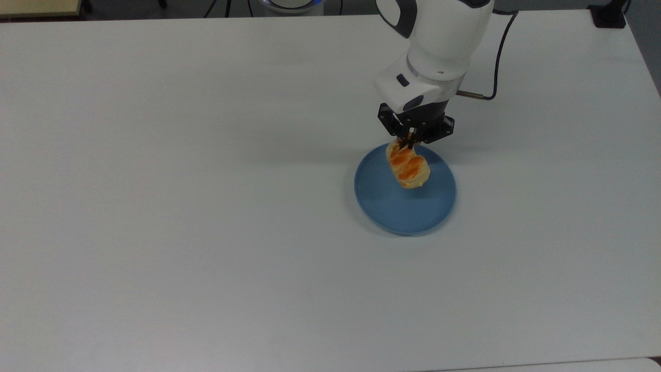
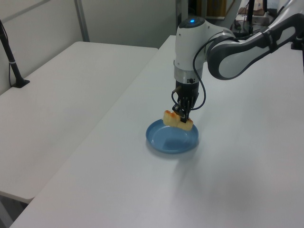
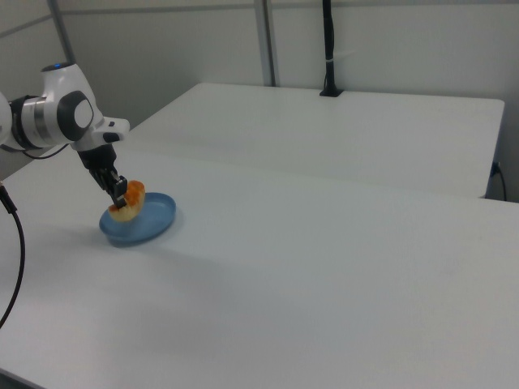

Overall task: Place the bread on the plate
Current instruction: 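Lift the bread roll and carry it over the blue plate, then lower the bread roll onto the plate and open the gripper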

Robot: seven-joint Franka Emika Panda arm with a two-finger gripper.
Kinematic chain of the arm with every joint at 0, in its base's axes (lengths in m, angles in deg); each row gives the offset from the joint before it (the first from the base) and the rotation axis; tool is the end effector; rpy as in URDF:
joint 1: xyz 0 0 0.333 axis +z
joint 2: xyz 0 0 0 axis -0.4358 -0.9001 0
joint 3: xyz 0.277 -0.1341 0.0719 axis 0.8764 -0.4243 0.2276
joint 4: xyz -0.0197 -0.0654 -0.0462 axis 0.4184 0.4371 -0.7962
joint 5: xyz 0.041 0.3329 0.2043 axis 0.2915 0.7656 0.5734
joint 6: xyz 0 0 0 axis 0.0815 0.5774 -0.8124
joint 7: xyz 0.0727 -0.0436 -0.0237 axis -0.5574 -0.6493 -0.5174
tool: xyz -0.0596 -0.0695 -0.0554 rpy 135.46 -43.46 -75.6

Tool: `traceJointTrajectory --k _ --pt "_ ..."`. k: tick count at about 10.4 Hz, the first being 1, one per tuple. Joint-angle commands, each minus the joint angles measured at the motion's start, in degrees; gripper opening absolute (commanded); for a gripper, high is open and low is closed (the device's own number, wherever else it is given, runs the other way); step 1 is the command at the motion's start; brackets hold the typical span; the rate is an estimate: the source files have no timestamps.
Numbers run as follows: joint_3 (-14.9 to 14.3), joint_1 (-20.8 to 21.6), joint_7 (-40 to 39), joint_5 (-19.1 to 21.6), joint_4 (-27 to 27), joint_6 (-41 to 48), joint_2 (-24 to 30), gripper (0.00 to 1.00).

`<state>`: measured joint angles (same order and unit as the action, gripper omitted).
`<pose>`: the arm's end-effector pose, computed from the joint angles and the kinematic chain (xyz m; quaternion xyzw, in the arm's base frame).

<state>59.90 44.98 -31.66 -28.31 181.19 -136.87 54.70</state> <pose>0.6154 0.2628 0.3936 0.9925 -0.1124 0.0442 0.0186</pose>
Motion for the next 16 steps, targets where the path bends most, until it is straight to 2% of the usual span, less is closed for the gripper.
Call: traceJointTrajectory --k 1,3,4,5,6,7,8,9,10,12,14,16 --pt "-0.2 0.5 4.2 -0.4 -0.8 -3.0 -2.6 0.03" --pt "-0.2 0.5 6.7 -1.0 -0.8 -5.6 -4.3 0.03" --pt "-0.2 0.8 6.7 -1.2 -0.8 -5.7 -5.4 0.14" --pt "-0.2 0.8 6.6 -1.3 -0.8 -5.8 -5.6 0.29" --pt "-0.2 0.8 6.4 -1.4 -0.8 -5.8 -6.2 0.55" --pt "-0.2 0.5 6.3 -2.6 -0.9 -5.8 -6.2 0.68" --pt "-0.2 0.5 6.0 -2.9 -1.0 -5.8 -6.1 0.94" --pt "-0.2 0.5 5.9 -3.0 -1.6 -5.6 -5.5 1.0" --pt "-0.2 0.5 5.9 -2.9 -3.7 -5.0 -5.0 1.0" --pt "-0.3 0.3 5.8 -2.9 -4.3 -4.1 -2.5 1.0" --pt "-0.3 -2.6 4.5 -3.0 -4.3 -1.3 0.2 1.0" --pt "-0.3 -6.1 -4.7 -2.8 -4.3 5.1 3.6 1.0"
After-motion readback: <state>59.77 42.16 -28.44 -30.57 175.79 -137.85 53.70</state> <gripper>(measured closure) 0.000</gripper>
